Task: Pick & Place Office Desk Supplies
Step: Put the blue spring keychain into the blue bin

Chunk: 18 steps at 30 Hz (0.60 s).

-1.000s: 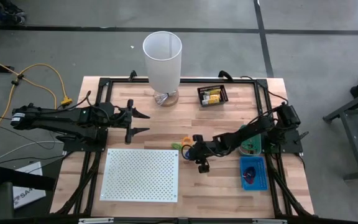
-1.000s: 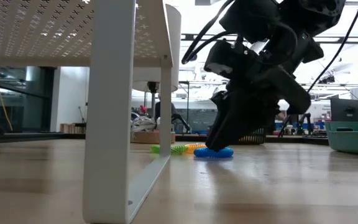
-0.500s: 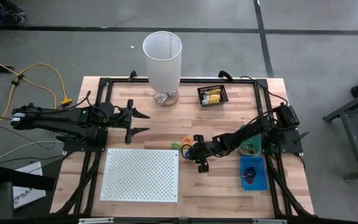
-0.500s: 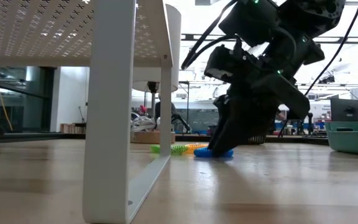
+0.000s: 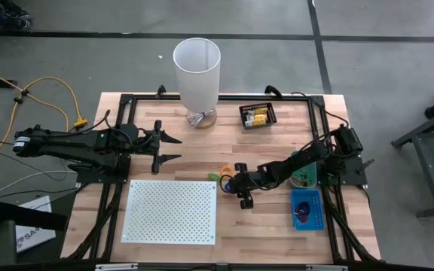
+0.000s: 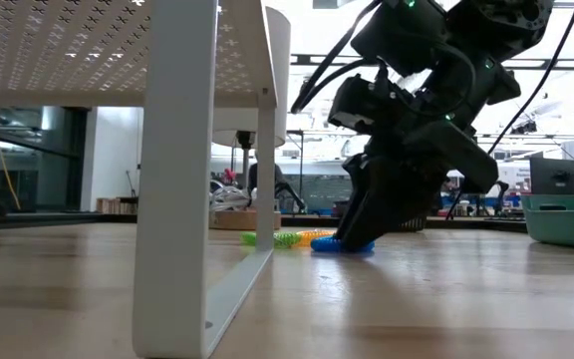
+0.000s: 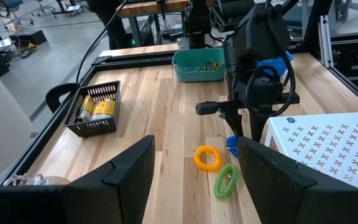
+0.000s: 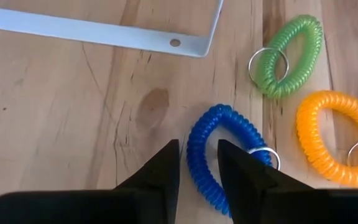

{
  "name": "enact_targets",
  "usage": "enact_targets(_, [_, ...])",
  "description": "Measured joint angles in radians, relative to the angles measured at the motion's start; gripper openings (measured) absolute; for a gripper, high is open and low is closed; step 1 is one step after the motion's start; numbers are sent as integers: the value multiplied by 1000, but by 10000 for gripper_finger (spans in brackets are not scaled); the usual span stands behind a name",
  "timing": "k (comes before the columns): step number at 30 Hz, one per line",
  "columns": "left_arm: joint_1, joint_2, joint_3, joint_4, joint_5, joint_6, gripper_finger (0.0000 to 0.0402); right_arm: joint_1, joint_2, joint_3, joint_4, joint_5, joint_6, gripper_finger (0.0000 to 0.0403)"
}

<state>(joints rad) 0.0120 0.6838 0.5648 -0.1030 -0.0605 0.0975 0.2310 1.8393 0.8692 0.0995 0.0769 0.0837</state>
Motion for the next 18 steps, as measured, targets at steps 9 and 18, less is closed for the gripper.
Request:
enact_targets(9, [0, 0, 0, 0, 0, 0, 221, 0, 0, 0, -14, -5, 0, 46])
enact_targets(18, [0, 0, 0, 0, 0, 0, 221, 0, -1, 1, -15, -3, -1, 19])
